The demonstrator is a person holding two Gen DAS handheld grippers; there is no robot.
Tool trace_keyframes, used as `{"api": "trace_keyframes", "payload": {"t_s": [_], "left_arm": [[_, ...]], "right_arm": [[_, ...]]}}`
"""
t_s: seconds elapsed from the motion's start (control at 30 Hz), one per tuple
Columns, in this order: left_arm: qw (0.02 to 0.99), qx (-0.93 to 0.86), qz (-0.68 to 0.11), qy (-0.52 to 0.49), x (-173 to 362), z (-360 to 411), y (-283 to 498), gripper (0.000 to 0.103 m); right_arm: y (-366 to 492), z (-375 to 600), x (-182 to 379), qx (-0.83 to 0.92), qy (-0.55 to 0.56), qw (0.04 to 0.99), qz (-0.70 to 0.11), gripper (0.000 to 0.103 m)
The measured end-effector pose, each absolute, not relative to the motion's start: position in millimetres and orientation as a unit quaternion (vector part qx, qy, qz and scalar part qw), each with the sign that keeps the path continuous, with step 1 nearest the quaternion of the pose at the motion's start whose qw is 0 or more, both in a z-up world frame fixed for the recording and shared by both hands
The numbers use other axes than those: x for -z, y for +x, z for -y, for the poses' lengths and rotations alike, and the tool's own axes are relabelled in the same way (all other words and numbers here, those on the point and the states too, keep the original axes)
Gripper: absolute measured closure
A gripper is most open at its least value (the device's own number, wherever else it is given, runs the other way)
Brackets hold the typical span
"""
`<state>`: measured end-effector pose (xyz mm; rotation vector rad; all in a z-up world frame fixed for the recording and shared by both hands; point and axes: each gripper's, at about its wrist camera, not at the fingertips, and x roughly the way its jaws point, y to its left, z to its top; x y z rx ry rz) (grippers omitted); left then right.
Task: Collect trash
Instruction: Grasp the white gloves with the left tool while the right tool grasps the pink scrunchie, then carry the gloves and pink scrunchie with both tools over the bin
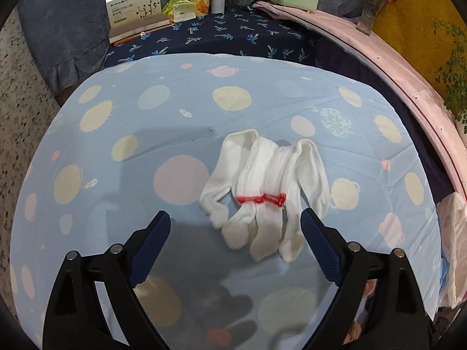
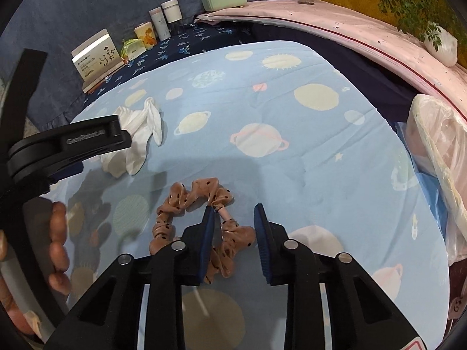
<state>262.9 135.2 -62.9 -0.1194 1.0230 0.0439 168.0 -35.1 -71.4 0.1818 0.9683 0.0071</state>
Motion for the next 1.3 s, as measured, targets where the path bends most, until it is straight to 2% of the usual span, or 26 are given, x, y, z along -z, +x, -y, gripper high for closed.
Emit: {"api": "trace_keyframes", "payload": {"t_s": [0.13, 0.23, 0.3, 0.33, 0.37, 0.43, 0.67, 1.3], "left_arm": [[0.865, -0.022, -0.497, -0.062, 73, -130, 274, 0.018], [0.872, -0.025, -0.487, -0.047, 74, -123, 274, 0.030], [0.872, -0.015, -0.488, -0.039, 74, -118, 274, 0.052], [0.873, -0.011, -0.486, -0.038, 73, -116, 273, 0.059], [0.873, -0.005, -0.486, -0.037, 72, -114, 272, 0.074], [0.871, 0.005, -0.489, -0.038, 71, -110, 270, 0.084], [0.865, 0.031, -0.499, -0.039, 67, -97, 244, 0.086], [0.870, 0.084, -0.485, 0.002, 33, -37, 162, 0.086]], "right_arm": [[168, 37, 72, -0.004, 0.087, 0.884, -0.460, 0.082], [169, 37, 73, -0.005, 0.083, 0.885, -0.459, 0.084], [169, 39, 73, -0.006, 0.085, 0.884, -0.459, 0.085], [169, 39, 73, -0.005, 0.086, 0.884, -0.459, 0.086], [169, 39, 73, -0.006, 0.088, 0.884, -0.459, 0.087], [168, 41, 73, -0.007, 0.091, 0.883, -0.461, 0.090], [155, 46, 67, -0.008, 0.101, 0.882, -0.461, 0.095], [104, 98, 19, 0.027, 0.135, 0.906, -0.401, 0.096]]}}
